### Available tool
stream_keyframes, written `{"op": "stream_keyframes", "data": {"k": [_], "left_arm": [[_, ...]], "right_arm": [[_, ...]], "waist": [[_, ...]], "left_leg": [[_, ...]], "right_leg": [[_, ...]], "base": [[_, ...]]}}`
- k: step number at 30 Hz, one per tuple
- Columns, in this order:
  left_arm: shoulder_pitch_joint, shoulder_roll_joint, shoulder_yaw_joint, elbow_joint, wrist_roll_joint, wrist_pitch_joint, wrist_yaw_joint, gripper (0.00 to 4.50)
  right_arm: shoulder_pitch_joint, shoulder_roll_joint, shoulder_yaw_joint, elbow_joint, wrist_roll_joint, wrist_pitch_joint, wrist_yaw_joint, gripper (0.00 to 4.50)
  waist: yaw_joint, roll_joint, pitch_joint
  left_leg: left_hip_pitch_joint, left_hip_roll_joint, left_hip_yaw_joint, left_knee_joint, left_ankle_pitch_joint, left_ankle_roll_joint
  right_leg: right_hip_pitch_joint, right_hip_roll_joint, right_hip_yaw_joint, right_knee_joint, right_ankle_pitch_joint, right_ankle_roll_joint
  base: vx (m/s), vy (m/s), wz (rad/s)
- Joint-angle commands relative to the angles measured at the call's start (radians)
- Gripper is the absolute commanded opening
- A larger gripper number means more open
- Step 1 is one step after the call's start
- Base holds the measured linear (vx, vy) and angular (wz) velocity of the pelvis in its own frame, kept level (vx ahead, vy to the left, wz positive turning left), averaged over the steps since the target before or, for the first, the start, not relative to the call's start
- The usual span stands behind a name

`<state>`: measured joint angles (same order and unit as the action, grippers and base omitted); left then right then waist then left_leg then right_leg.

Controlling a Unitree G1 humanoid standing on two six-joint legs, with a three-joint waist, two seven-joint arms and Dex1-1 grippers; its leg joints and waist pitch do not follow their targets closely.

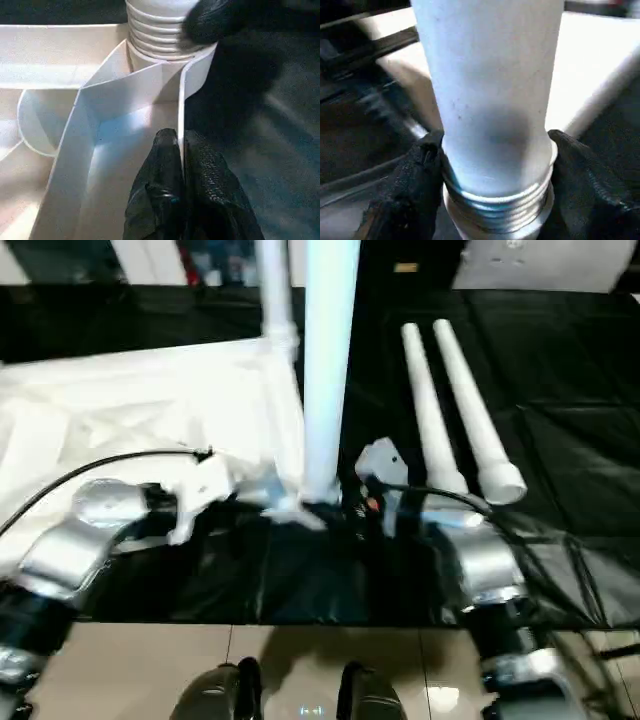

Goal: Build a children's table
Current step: Rotate leg to tighten

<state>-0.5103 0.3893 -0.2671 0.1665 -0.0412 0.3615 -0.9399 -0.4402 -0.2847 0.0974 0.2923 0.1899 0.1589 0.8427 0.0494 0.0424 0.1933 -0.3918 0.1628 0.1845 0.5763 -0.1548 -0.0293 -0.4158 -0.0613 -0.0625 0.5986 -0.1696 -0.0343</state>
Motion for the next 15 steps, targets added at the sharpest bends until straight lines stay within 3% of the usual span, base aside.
{"op": "stream_keyframes", "data": {"k": [1,3,8,11,15], "left_arm": [[-0.039,-0.111,0.052,-0.044,-0.034,0.053,0.162,0.00],[-0.052,-0.161,0.053,-0.047,-0.022,0.091,0.213,0.00],[-0.098,-0.299,0.055,-0.058,0.024,0.196,0.383,0.00],[-0.110,-0.316,0.051,-0.068,0.036,0.209,0.409,0.00],[-0.099,-0.291,0.033,-0.092,0.059,0.212,0.377,0.00]], "right_arm": [[0.034,0.082,0.067,0.025,-0.035,0.063,-0.079,2.76],[0.028,0.129,0.061,0.032,-0.041,0.083,-0.146,2.76],[-0.016,0.273,0.015,0.071,-0.037,0.143,-0.362,2.76],[-0.022,0.305,-0.007,0.077,-0.022,0.159,-0.406,2.76],[-0.008,0.312,-0.014,0.057,-0.040,0.164,-0.422,2.76]], "waist": [[-0.005,-0.016,-0.069],[-0.011,-0.017,-0.071],[-0.021,-0.013,-0.074],[-0.020,-0.017,-0.077],[-0.019,-0.015,-0.078]], "left_leg": [[0.023,0.063,-0.031,-0.071,-0.244,0.044],[0.024,0.060,-0.034,-0.071,-0.246,0.041],[0.021,0.057,-0.032,-0.069,-0.218,0.059],[0.019,0.057,-0.031,-0.069,-0.198,0.071],[0.015,0.056,-0.029,-0.069,-0.168,0.094]], "right_leg": [[0.041,-0.095,0.061,-0.090,-0.445,-0.188],[0.043,-0.098,0.059,-0.096,-0.479,-0.168],[0.041,-0.093,0.058,-0.096,-0.419,-0.174],[0.044,-0.092,0.058,-0.093,-0.380,-0.174],[0.047,-0.092,0.057,-0.089,-0.320,-0.180]], "base": [[0.000,0.000,0.00],[0.000,0.000,0.00],[0.000,0.000,0.00],[0.000,0.000,0.00],[0.000,0.000,0.00]]}}
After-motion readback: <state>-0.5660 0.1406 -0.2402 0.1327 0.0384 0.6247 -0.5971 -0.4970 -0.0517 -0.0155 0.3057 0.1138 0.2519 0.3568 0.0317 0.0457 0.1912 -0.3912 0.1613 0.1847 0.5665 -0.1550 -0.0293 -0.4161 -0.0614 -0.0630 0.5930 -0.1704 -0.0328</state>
